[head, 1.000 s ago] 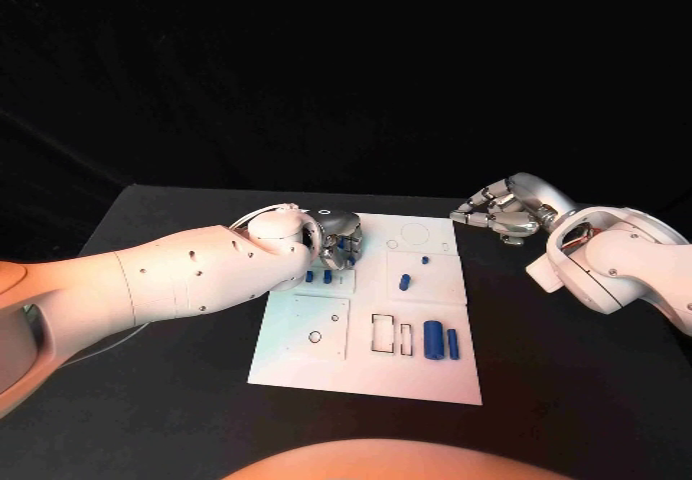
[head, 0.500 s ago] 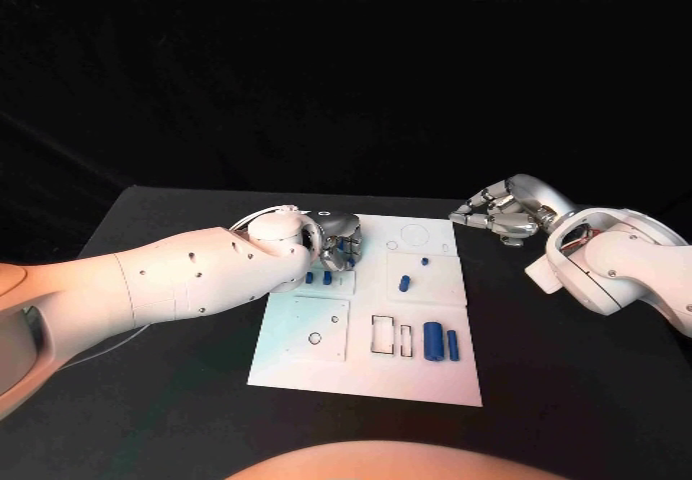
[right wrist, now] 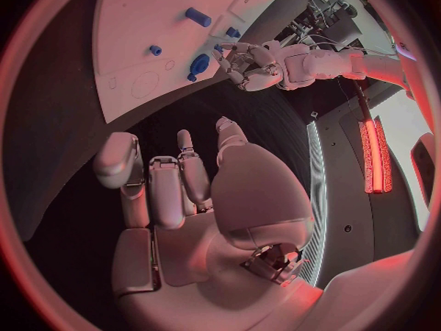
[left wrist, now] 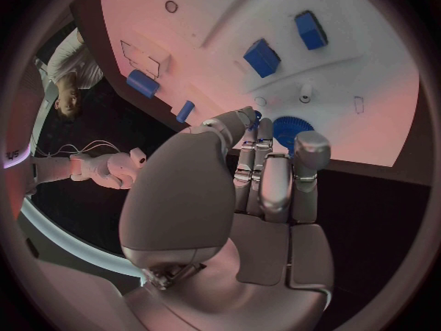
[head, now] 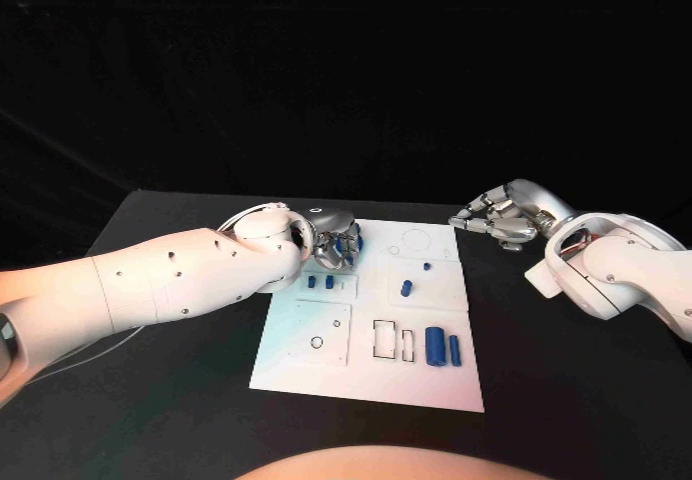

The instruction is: Assemble the parts on the task board

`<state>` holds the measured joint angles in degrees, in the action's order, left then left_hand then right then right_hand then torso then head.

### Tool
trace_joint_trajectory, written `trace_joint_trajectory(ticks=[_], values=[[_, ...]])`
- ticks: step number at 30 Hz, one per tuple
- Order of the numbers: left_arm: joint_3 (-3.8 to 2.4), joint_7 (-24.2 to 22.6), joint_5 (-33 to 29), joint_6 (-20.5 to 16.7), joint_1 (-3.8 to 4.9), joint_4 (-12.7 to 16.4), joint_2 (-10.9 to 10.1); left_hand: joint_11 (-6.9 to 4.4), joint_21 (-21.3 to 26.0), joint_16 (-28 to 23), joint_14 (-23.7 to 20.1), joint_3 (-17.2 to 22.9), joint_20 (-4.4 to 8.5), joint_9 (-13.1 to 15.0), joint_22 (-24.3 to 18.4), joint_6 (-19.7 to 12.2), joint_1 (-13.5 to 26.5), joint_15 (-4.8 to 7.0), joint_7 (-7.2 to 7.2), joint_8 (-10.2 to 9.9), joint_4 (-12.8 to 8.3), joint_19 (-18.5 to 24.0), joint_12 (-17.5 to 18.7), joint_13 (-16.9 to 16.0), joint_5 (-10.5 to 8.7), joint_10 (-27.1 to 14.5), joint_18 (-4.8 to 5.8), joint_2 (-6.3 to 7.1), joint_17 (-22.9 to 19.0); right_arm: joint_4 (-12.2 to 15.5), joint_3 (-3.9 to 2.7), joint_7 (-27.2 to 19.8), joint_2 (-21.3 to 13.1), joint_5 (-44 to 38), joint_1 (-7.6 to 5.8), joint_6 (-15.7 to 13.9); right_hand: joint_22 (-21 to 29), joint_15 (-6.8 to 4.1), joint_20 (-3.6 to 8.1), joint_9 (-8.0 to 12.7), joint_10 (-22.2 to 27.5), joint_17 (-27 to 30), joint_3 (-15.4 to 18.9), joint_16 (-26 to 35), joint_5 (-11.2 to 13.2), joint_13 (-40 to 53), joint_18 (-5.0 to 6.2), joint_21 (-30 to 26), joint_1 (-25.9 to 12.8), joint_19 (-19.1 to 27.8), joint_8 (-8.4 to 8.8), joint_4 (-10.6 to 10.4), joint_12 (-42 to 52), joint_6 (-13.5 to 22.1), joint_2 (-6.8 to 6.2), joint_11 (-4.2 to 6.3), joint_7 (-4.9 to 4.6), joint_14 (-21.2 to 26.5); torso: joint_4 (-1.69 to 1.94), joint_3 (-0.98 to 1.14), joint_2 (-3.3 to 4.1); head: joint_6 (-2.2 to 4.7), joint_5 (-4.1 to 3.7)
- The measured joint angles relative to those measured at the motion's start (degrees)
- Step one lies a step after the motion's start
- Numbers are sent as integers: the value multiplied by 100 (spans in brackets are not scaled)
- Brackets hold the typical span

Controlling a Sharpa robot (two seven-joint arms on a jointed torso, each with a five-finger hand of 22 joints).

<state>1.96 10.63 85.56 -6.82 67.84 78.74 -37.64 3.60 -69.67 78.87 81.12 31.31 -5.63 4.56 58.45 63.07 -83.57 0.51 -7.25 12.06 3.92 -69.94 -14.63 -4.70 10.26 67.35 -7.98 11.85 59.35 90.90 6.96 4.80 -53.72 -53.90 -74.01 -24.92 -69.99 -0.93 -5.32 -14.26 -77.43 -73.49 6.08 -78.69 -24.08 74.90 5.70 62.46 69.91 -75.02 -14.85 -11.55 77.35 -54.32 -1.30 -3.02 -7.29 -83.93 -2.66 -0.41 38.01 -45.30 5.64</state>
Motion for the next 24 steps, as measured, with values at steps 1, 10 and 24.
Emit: trace_joint_trajectory(ticks=[1, 10, 24], values=[[-15, -3, -25, -7, 1, 37, -44, 0, 0, 0, 0, 0, 0, 0, 16, 0, 0, 0, 0, 0, 0, 0, 0, 0, 0, 0, 0, 0, 6, -4, 0, 0, 1, 0, 2, 0, 0, 0, 0, 0, 0, 0, 0, 0, 0, 0, 0, 0, 0, 0, 0, 0, 0, 0, 0, 0, 0, 0, 3, 0, -3, 2, -2], [-69, -14, -255, -30, 2, 260, -447, 0, 0, 0, 0, 0, 0, -1, 37, 0, 0, 0, 0, 0, 0, 0, 32, 0, 0, 0, -1, 0, 20, -19, 0, -5, -4, 0, 12, 0, 0, 0, 0, 0, 0, 0, 0, 0, 0, 0, 0, 0, 0, 0, 0, 0, 0, 0, 0, 0, 0, 0, 27, 0, -27, 36, -22], [-74, -5, -428, -25, -1, 290, -733, 21, 0, 0, 0, -16, 0, -2, 44, -1, 0, 0, 0, -25, -15, 0, 32, 0, 0, 19, -1, 0, 19, -23, 0, -6, -3, 1, 22, 0, 0, 0, 0, 1, 0, 0, -1, 0, 0, 0, 0, 0, 0, 0, 0, 0, 0, 0, 0, 0, 0, 0, 20, -3, -19, 31, -19]])
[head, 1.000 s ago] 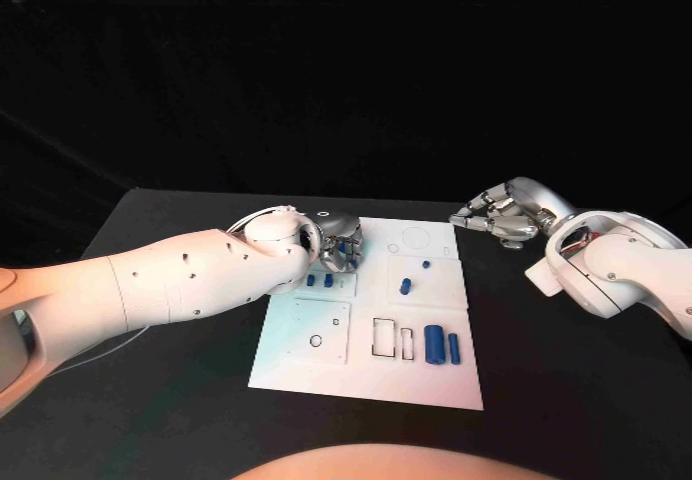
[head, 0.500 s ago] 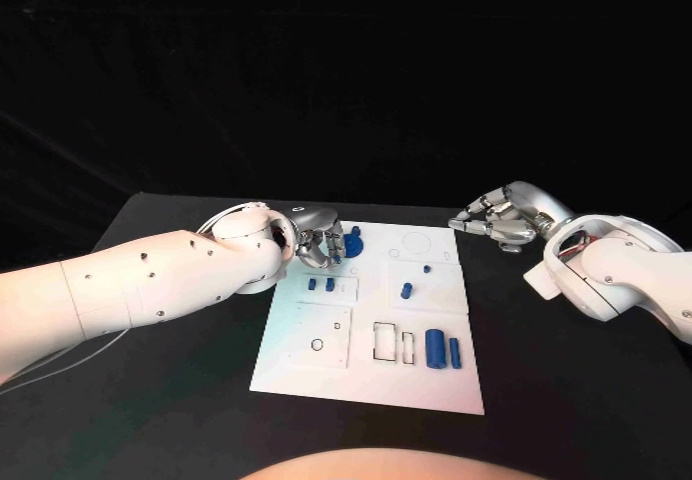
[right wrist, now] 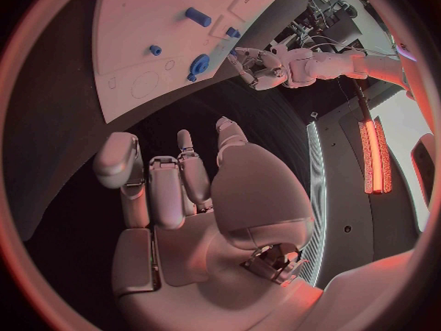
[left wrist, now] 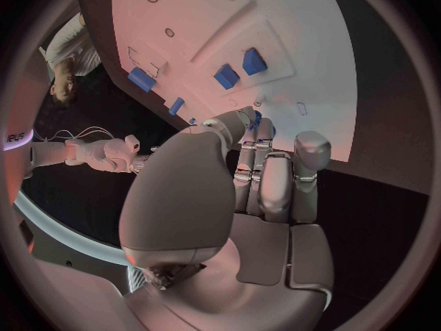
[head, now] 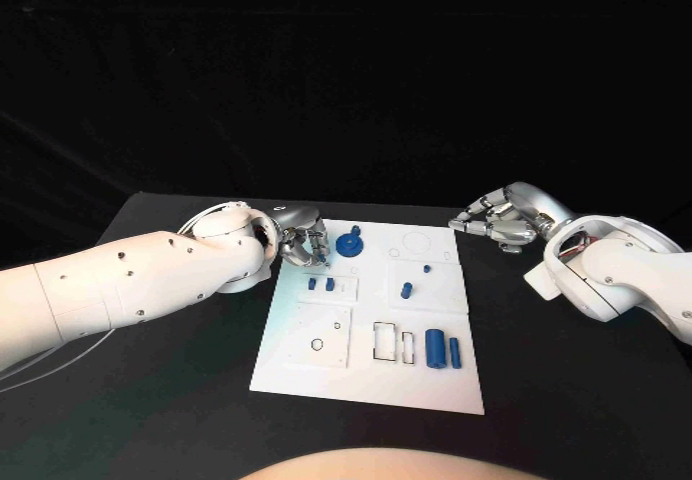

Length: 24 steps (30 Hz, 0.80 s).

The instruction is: Assemble the parts on the task board

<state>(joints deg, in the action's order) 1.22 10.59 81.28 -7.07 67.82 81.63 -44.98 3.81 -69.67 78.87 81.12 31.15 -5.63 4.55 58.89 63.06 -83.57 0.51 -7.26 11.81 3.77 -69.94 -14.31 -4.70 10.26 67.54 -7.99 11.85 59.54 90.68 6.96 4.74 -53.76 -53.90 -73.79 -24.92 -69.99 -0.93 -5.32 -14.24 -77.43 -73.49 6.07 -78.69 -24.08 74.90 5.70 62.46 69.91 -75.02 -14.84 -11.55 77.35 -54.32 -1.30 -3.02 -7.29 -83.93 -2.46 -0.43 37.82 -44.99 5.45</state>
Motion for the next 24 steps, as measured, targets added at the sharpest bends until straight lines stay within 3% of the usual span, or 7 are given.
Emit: trace_joint_trajectory(ticks=[24], values=[[16, 2, -47, 87, -12, -413, 330, 0, 0, 0, 0, 15, 0, -1, -6, -1, 0, 0, 0, 0, -14, 0, 36, 0, 0, -1, 0, 0, -14, 11, 0, -1, 12, 0, 3, 0, 0, 0, 0, -4, 0, 0, 0, 0, 0, 0, 0, 0, 0, 0, 0, 0, 0, 0, 0, 0, 0, 0, -8, 6, -4, -36, 2]])
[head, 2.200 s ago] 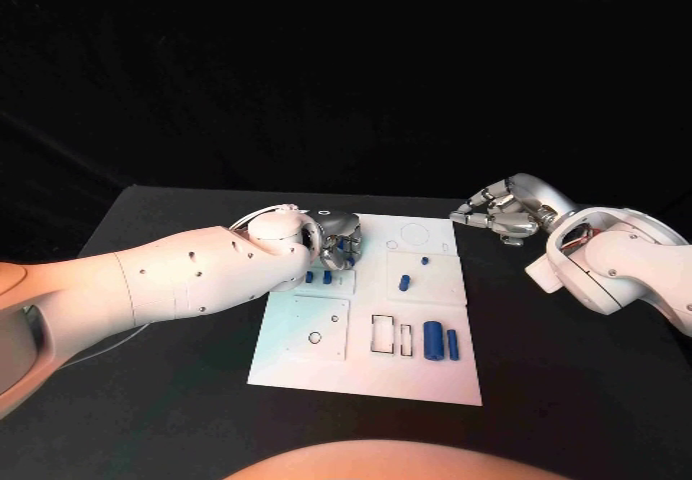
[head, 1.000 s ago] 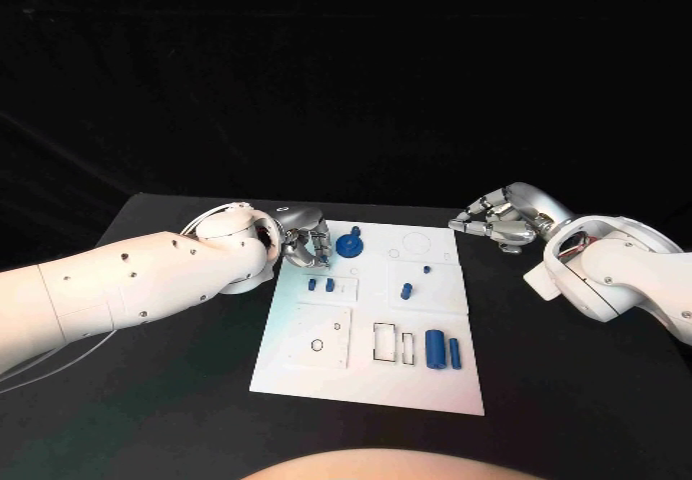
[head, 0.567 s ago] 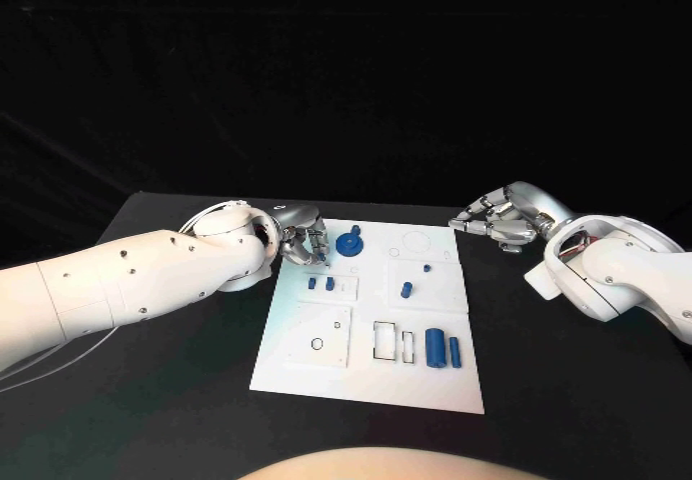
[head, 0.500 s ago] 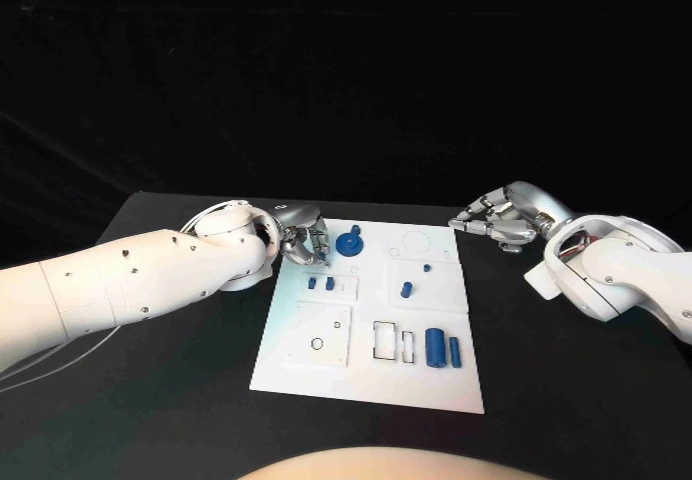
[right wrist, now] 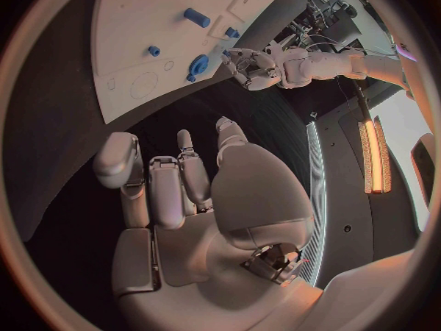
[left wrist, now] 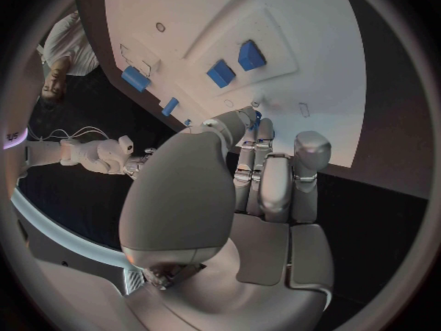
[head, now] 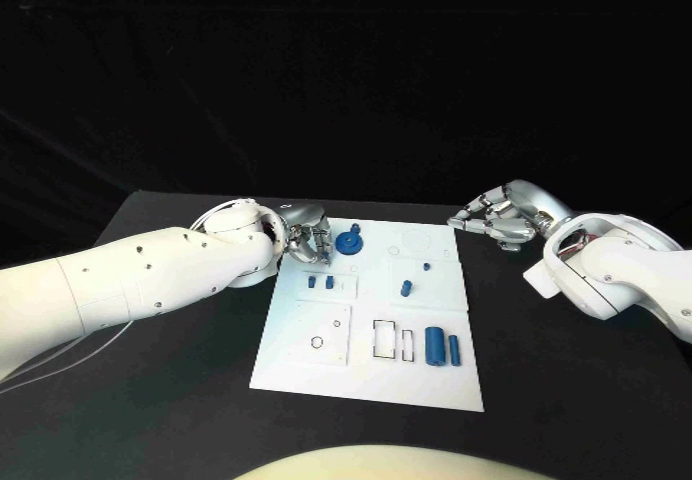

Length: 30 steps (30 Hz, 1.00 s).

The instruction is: Assemble the parts on the task board

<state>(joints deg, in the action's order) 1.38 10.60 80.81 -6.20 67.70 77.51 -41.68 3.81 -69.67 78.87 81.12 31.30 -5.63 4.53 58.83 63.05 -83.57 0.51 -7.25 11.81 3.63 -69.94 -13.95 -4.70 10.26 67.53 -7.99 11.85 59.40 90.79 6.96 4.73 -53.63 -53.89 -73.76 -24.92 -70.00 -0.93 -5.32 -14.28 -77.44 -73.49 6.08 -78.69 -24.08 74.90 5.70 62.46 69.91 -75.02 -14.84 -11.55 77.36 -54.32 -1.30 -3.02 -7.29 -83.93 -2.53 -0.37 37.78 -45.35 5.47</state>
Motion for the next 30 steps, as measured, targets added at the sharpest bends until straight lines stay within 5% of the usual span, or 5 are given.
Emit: trace_joint_trajectory(ticks=[30], values=[[18, 19, 19, 156, -54, -82, 88, -20, 0, 0, 0, 0, 0, 2, -8, 20, 0, 0, -20, -10, 0, 0, 0, -3, 0, 20, 0, 0, -14, 14, 0, 0, -6, 0, 0, 0, 0, 0, 0, 1, 0, 0, 0, 0, 0, 0, 0, 0, 0, 0, 0, 0, 0, 0, 0, 0, 0, 0, 6, -3, 5, -51, 4]])
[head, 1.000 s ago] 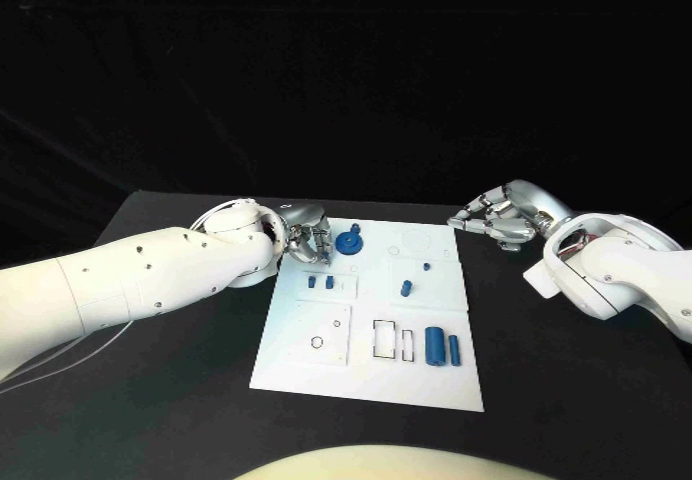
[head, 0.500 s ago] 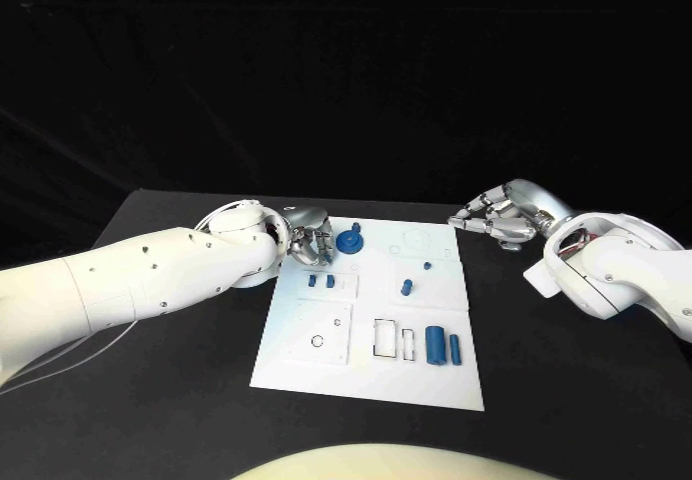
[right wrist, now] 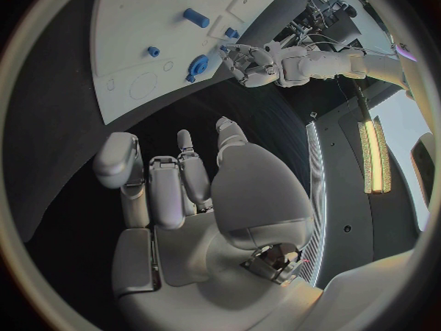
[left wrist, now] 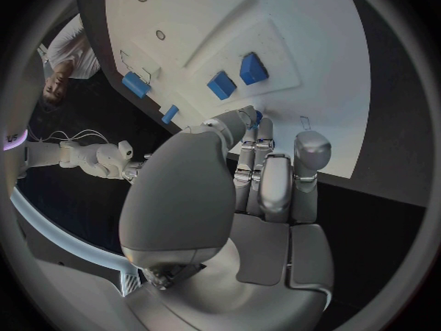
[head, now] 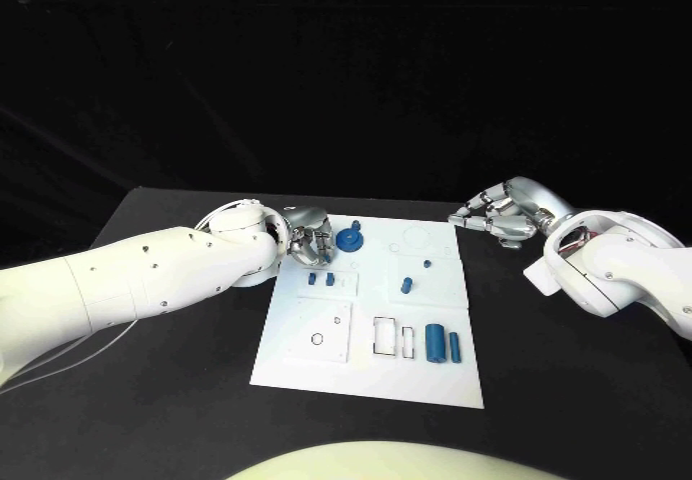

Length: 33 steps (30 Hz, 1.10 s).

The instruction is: Assemble the parts on the task board

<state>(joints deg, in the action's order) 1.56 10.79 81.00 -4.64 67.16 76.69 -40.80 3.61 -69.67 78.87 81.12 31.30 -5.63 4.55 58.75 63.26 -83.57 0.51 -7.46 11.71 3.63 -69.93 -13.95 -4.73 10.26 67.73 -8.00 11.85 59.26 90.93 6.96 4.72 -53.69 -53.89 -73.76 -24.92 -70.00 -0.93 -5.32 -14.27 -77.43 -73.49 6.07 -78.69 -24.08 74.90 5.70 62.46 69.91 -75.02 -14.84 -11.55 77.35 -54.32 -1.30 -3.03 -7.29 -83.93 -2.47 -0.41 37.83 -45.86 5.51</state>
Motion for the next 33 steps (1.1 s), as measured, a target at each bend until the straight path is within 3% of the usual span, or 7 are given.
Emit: trace_joint_trajectory(ticks=[5, 23, 33], values=[[0, 0, 16, 9, 0, -4, 4, 0, 0, 0, 0, 0, 0, -1, 0, 0, 0, 0, 0, 0, 0, 0, 0, 0, 0, 0, 0, 0, 0, -1, 0, 0, 1, 0, 0, 0, 0, 0, 0, 0, 0, 0, 0, 0, 0, 0, 0, 0, 0, 0, 0, 0, 0, 0, 0, 0, 0, 0, 0, 0, -2, -6, 3], [4, -11, -18, 14, -10, -38, 27, 51, 0, -12, -22, -32, 0, -57, 11, -180, 128, -22, -33, -333, 0, 0, 311, -2, 2, -10, 0, 67, -81, -3, 0, -1, -1, 0, 0, -1, 13, -21, 21, -7, 0, 0, 0, 0, 0, 0, 0, 0, 0, 21, 0, 0, 0, 0, 0, 0, 0, -21, -1, 0, -3, -12, -2], [5, -5, -40, 15, -12, -41, 19, 51, 0, -33, -22, -48, 0, -57, -6, -187, 148, -22, -39, -333, -16, 0, 312, -2, 3, -10, 0, 87, -107, -11, 0, -1, 5, 0, 0, -1, 13, -21, 21, -7, 0, 0, 0, 0, 0, 0, 0, 0, 0, 21, 0, 0, 0, 0, 0, 0, 0, -21, 2, -2, -3, -23, -13]])
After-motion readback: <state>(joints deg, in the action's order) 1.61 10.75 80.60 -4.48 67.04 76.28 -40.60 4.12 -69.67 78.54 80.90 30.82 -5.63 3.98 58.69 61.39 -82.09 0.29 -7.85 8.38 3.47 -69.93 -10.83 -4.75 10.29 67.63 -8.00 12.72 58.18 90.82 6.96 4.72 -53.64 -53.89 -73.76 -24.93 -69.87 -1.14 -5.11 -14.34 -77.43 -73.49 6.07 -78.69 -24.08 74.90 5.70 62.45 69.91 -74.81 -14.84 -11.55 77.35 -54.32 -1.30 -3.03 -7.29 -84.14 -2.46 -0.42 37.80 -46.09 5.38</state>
